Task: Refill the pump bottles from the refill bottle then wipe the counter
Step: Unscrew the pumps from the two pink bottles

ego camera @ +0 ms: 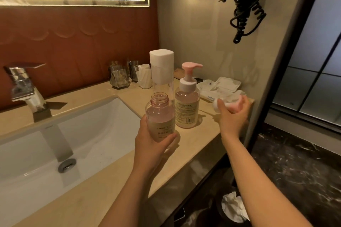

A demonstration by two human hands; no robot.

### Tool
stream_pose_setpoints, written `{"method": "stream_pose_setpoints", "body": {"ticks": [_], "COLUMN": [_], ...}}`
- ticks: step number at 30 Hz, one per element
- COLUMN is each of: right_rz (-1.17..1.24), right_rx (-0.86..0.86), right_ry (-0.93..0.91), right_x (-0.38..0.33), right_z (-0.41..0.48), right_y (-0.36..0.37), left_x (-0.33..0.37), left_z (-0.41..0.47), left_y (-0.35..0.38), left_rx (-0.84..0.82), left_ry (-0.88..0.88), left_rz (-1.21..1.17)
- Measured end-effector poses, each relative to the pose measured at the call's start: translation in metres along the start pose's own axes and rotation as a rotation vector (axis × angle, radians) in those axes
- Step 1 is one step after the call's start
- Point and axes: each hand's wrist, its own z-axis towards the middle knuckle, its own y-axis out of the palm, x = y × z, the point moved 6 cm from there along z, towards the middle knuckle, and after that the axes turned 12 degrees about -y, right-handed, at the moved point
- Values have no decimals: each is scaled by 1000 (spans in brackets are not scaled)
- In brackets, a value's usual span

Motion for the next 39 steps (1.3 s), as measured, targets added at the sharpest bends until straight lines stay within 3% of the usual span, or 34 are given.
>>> {"method": "stream_pose_setpoints", "body": {"ticks": [3,11,17,28,39], "right_rz": [-148,-439,-586,-218,-18], "right_rx": [-154,-407,-503,-269,-583], "right_ry": [-61,-1,-47,-232,-291], "right_x": [5,22,15,-45,-75], "right_z": [9,19,26,18,1], "right_y": [24,55,68,48,83], "left_x": [1,1,2,1,-2], "left_z": [0,1,1,1,1], "left_y": [0,0,0,4,7], "left_rx": [-1,-6,-5,-22,-12], "left_ry": [1,6,-4,15,-20], "left_rz": [8,31,35,65,86]}}
